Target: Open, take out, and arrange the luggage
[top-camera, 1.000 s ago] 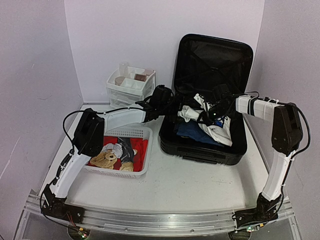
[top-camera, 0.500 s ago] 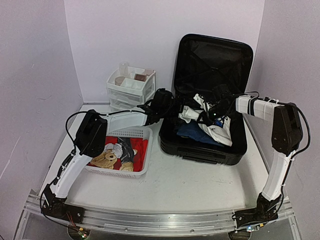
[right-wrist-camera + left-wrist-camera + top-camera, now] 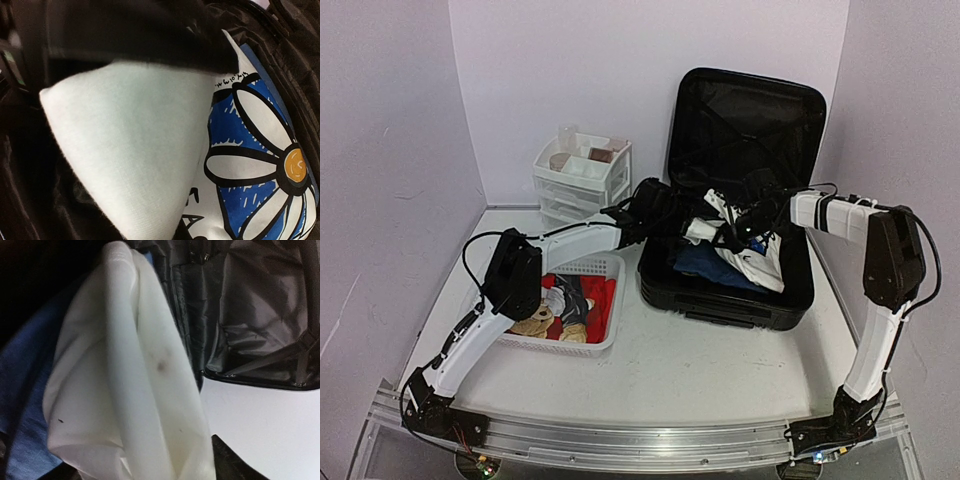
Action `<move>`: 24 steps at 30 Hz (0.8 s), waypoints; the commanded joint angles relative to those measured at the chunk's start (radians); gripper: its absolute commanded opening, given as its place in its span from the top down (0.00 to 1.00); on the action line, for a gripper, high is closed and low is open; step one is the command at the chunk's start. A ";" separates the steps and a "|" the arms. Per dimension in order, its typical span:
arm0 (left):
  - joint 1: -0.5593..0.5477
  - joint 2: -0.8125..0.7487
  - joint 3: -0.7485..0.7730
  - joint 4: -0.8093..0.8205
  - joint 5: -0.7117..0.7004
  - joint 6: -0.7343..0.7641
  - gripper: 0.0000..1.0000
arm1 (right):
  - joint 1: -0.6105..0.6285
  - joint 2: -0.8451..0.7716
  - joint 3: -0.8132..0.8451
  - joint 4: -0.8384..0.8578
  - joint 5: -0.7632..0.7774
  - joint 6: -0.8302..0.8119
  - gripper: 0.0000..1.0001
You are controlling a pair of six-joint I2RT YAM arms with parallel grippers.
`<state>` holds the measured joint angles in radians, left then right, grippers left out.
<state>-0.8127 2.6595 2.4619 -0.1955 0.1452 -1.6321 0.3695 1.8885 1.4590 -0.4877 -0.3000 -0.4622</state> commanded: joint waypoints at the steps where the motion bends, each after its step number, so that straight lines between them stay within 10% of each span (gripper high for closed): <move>1: 0.000 0.024 0.087 -0.021 -0.030 0.063 0.44 | 0.020 -0.077 0.007 0.043 -0.026 -0.030 1.00; 10: 0.006 -0.039 0.087 0.042 -0.040 0.282 0.97 | 0.024 -0.098 -0.018 0.041 -0.023 -0.025 1.00; 13: 0.005 -0.075 0.084 0.058 -0.033 0.353 1.00 | 0.025 -0.110 -0.026 0.042 -0.021 -0.010 1.00; 21: -0.024 -0.247 -0.048 0.081 -0.021 0.583 1.00 | 0.021 -0.274 -0.093 0.045 -0.009 0.180 0.04; 24: -0.046 -0.332 -0.147 0.083 -0.020 0.659 1.00 | 0.019 -0.359 -0.120 0.034 0.015 0.217 0.02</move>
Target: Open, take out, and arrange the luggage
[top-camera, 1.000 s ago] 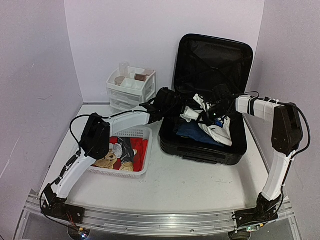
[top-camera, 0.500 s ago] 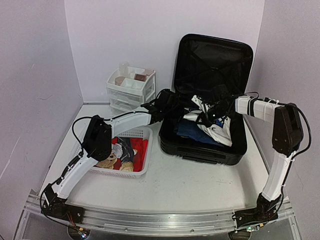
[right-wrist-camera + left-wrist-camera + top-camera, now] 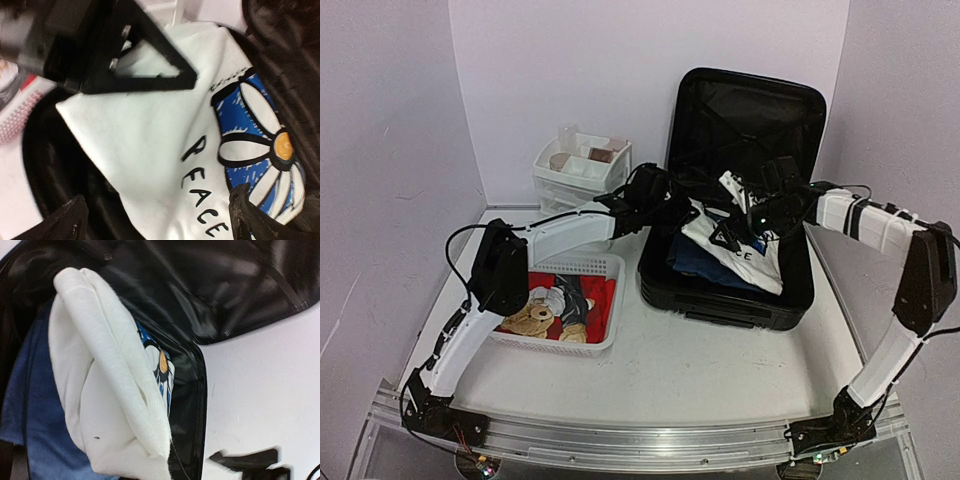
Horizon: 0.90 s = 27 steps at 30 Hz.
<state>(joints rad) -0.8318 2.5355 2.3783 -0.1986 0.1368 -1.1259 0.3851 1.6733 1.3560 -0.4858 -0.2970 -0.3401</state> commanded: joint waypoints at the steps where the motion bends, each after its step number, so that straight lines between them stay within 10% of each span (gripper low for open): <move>1: -0.035 -0.242 -0.111 0.088 -0.017 0.184 1.00 | 0.003 -0.173 -0.028 0.032 0.023 0.107 0.02; 27: 0.106 -1.357 -1.434 0.134 -0.145 0.242 1.00 | 0.000 -0.251 -0.004 -0.002 0.070 0.097 0.02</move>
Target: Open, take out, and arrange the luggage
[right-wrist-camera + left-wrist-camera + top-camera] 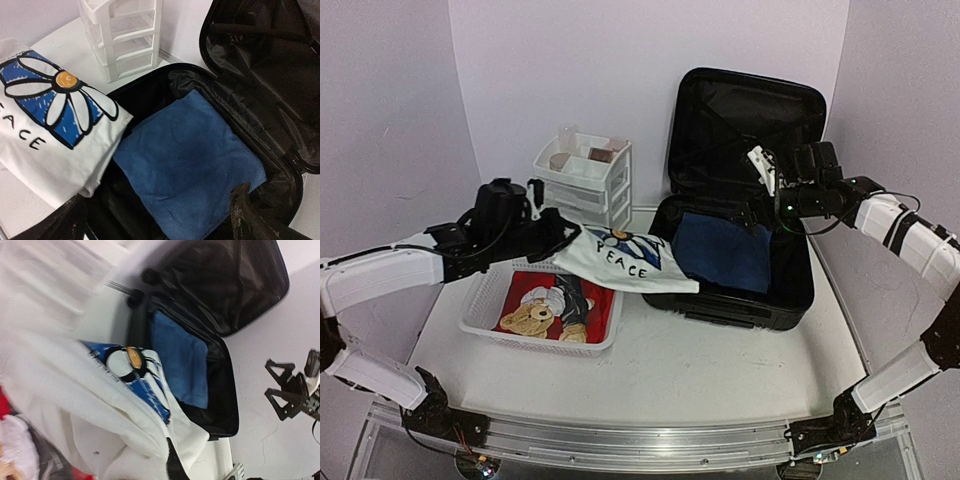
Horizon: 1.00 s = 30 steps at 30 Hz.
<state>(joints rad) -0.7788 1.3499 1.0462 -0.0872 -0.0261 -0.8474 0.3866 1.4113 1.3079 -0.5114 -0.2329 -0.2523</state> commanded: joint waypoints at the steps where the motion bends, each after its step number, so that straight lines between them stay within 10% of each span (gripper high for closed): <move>1: 0.060 -0.220 -0.131 0.001 0.014 -0.040 1.00 | -0.002 0.016 0.049 0.024 0.005 0.010 0.02; 14: 0.240 -0.422 -0.364 -0.246 0.170 -0.035 1.00 | 0.014 0.054 0.100 0.002 -0.003 0.005 0.02; 30: 0.448 -0.336 -0.278 -0.317 0.194 0.397 1.00 | 0.034 0.058 0.101 -0.029 0.022 -0.030 0.02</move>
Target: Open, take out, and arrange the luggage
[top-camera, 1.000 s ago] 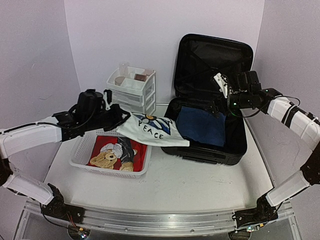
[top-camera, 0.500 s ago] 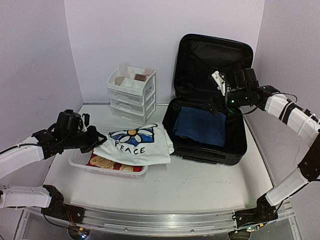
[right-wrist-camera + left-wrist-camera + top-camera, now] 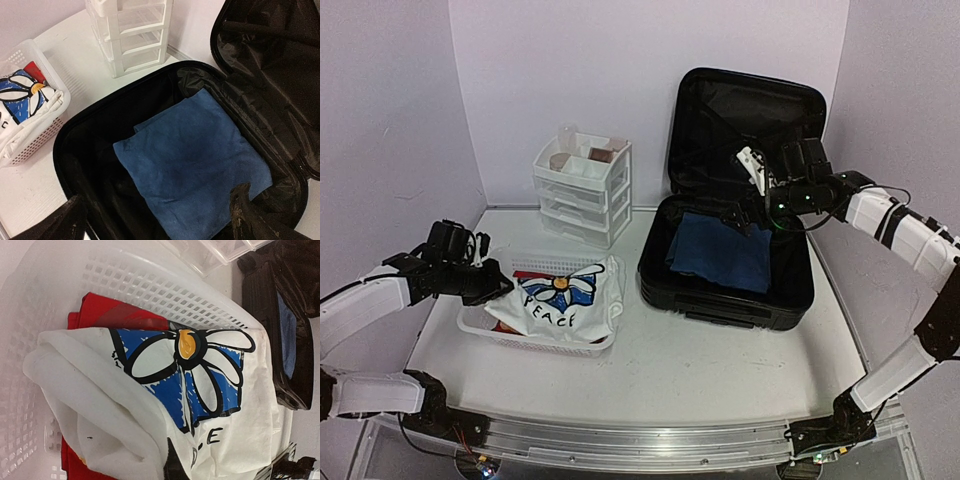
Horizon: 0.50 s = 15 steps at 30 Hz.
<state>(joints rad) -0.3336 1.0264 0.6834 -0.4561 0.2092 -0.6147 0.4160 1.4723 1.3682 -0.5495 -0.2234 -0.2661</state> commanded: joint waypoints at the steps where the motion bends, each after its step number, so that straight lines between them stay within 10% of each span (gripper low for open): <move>1: 0.004 -0.015 0.086 0.051 -0.062 0.183 1.00 | 0.005 -0.003 0.043 0.010 0.012 -0.018 0.02; 15: 0.011 0.128 0.188 -0.057 -0.195 0.383 1.00 | 0.009 0.017 0.058 0.007 0.002 -0.025 0.02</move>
<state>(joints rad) -0.3317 1.1137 0.8097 -0.4866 0.1036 -0.2527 0.4164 1.4876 1.3758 -0.5636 -0.2203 -0.2844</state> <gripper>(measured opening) 0.053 0.983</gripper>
